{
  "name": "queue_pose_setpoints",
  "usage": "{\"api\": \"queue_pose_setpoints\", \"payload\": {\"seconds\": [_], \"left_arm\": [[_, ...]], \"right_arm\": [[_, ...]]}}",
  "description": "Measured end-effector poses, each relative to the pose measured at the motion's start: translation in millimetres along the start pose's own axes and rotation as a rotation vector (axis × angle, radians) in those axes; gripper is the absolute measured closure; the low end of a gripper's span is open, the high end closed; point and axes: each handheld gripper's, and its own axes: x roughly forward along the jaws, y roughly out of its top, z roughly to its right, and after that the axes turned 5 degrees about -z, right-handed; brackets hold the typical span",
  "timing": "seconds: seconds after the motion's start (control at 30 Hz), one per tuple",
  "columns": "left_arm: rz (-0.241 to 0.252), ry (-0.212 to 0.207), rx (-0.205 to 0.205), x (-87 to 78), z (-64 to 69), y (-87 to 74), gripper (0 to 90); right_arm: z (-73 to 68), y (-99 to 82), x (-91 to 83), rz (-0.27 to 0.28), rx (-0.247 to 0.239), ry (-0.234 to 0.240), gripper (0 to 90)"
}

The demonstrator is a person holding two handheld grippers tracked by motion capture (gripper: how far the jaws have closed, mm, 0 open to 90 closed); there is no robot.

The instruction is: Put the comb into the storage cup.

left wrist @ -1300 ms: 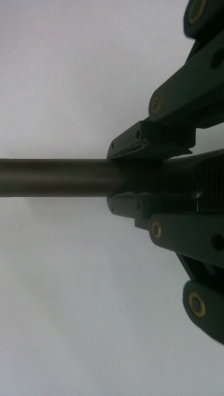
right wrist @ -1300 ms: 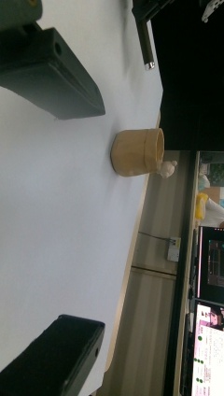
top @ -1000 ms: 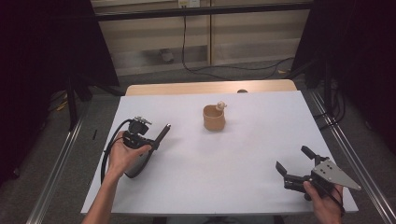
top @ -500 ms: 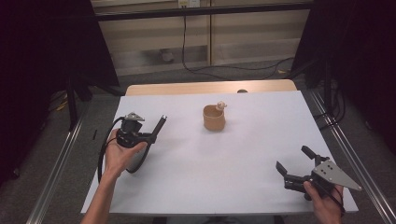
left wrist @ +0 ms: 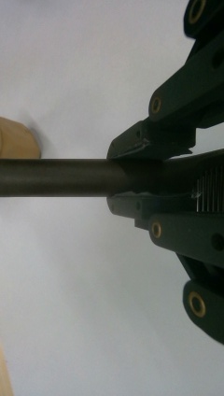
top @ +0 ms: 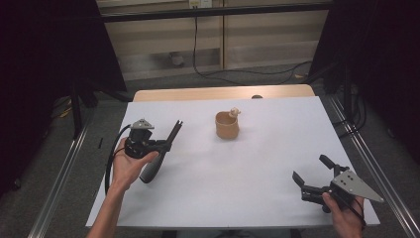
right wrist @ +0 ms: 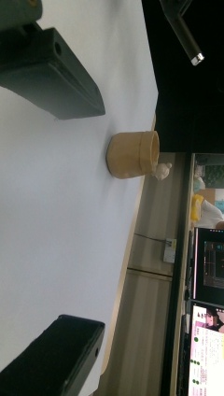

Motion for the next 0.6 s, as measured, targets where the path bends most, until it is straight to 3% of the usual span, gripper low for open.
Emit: {"api": "queue_pose_setpoints", "payload": {"seconds": [0.2, 0.3, 0.6], "left_arm": [[0.077, -0.021, 0.035, -4.4, 7.6, 1.7, 73.3], [0.089, -0.055, 0.053, -6.7, 10.3, 2.6, 73.2], [0.111, -0.092, 0.096, -10.1, 23.8, 5.7, 73.2]], "right_arm": [[-1.4, 0.3, -0.4, 0.007, -0.004, 0.011, 0.0], [-0.9, 0.1, -0.2, 0.007, -0.002, 0.007, 0.0], [-3.9, 0.1, 0.2, 0.008, 0.015, 0.044, 0.0]]}}
